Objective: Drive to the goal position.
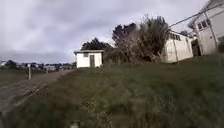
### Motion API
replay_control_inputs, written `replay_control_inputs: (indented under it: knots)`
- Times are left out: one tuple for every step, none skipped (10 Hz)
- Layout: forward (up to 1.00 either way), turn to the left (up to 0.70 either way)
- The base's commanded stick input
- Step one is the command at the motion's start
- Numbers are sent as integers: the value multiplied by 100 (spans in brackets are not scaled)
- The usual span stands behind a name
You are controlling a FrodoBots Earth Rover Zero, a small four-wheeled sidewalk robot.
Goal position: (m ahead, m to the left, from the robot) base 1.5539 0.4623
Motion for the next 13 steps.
replay_control_inputs:
  knots:
    - [70, 32]
    - [70, 16]
    - [70, 1]
    - [70, 0]
    - [70, 0]
    - [70, 0]
    - [70, 0]
    - [70, 0]
    - [70, 0]
    - [70, 0]
    - [70, 0]
    - [70, 0]
    - [70, 0]
